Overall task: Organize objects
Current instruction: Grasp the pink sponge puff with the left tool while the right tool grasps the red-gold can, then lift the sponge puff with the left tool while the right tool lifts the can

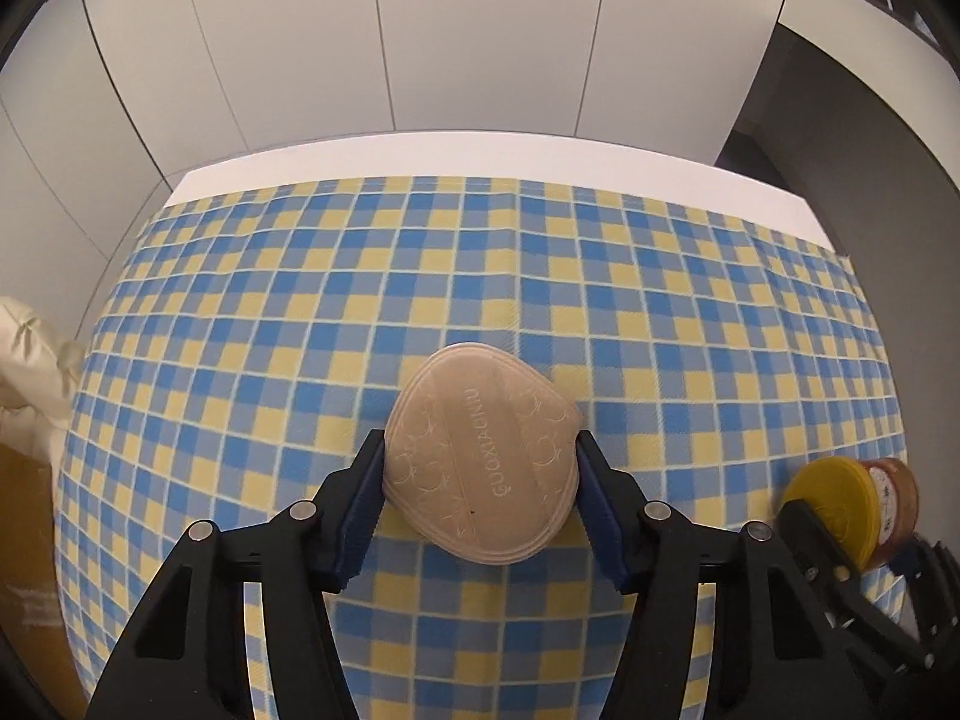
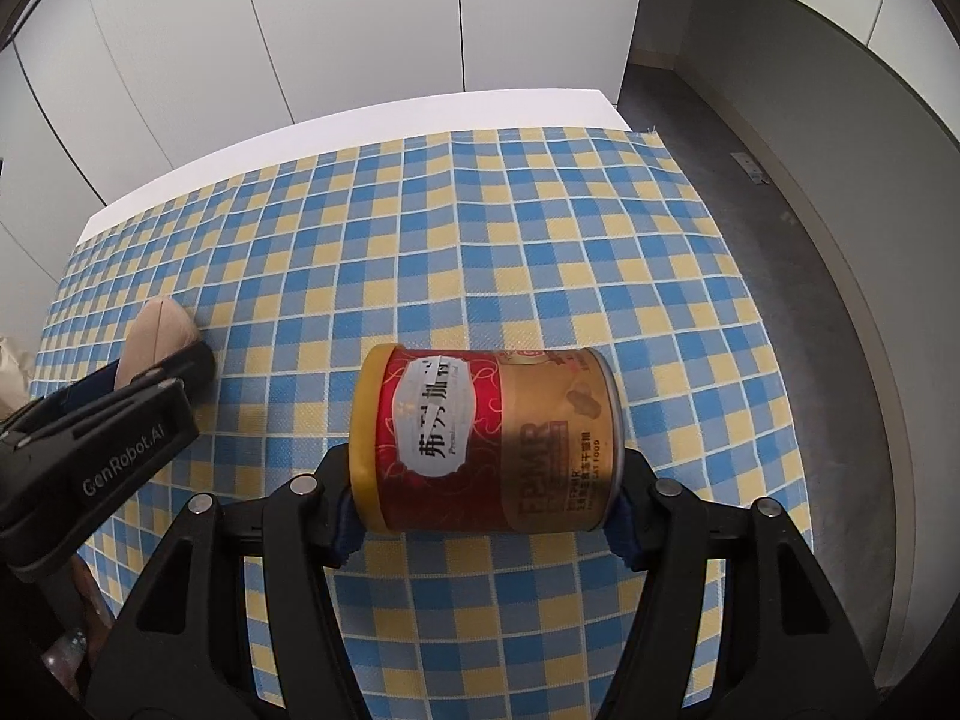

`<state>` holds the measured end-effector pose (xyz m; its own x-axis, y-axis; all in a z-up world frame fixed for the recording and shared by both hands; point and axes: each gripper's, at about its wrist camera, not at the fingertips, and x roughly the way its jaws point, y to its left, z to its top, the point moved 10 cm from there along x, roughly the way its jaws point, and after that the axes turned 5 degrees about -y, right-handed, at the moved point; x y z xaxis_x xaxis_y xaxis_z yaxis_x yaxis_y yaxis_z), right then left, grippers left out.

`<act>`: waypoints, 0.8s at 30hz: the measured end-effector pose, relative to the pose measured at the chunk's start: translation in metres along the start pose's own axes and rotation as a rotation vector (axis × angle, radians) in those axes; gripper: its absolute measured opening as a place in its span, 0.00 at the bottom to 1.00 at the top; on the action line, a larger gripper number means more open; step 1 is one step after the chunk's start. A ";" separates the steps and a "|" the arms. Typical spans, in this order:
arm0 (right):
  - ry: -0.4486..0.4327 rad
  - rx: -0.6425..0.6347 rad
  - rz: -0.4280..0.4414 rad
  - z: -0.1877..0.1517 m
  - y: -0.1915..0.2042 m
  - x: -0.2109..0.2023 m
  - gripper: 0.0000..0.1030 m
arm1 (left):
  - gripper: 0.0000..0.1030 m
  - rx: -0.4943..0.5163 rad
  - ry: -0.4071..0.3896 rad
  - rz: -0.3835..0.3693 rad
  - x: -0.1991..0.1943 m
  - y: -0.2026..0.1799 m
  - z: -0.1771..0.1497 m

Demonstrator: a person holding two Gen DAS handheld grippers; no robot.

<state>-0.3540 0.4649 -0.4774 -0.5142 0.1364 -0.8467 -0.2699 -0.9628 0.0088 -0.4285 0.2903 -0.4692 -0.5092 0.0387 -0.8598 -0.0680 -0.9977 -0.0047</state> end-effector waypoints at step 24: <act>-0.059 -0.098 0.000 0.021 0.015 -0.085 0.62 | 0.57 -0.035 -0.081 0.051 -0.112 0.078 0.027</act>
<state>-0.3314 0.4434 -0.3943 -0.5623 0.1469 -0.8138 -0.1903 -0.9807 -0.0455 -0.4001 0.2099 -0.3590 -0.5789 -0.0091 -0.8153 -0.0106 -0.9998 0.0187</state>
